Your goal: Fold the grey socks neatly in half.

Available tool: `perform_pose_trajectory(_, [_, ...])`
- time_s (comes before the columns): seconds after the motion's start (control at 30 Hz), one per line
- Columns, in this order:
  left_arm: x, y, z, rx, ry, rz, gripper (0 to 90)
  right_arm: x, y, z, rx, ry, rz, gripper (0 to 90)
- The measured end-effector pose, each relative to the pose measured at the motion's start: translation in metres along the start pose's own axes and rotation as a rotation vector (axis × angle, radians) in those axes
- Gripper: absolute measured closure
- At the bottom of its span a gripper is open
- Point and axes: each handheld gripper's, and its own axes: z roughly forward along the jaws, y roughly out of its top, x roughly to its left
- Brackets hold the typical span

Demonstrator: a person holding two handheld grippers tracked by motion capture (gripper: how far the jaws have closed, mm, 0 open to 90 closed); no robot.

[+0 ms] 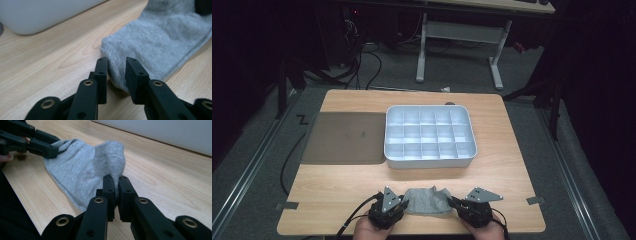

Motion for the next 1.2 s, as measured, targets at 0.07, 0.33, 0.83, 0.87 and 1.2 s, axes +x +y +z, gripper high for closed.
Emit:
perform_pose_trajectory(0.07, [-0.001, 0.006, -0.006, -0.033, 0.0, 0.008, 68.5, 0.0, 0.0, 0.0, 0.0, 0.002, 0.002, 86.2])
perform_pose_trajectory(0.33, [-0.028, 0.024, 0.015, -0.03, -0.039, 0.075, 71.3, -0.001, 0.001, -0.001, -0.002, 0.012, 0.006, 86.1])
perform_pose_trajectory(0.83, [-0.029, 0.039, 0.036, -0.006, -0.058, 0.043, 75.2, -0.004, 0.003, -0.003, -0.012, 0.004, 0.011, 86.1])
perform_pose_trajectory(0.87, [-0.024, 0.038, 0.031, -0.016, -0.058, 0.035, 74.1, -0.004, 0.004, -0.003, -0.011, 0.003, 0.013, 86.1])
perform_pose_trajectory(1.2, [0.024, 0.002, 0.008, -0.036, -0.145, -0.209, 60.5, -0.003, 0.011, -0.003, -0.011, -0.011, -0.006, 85.8])
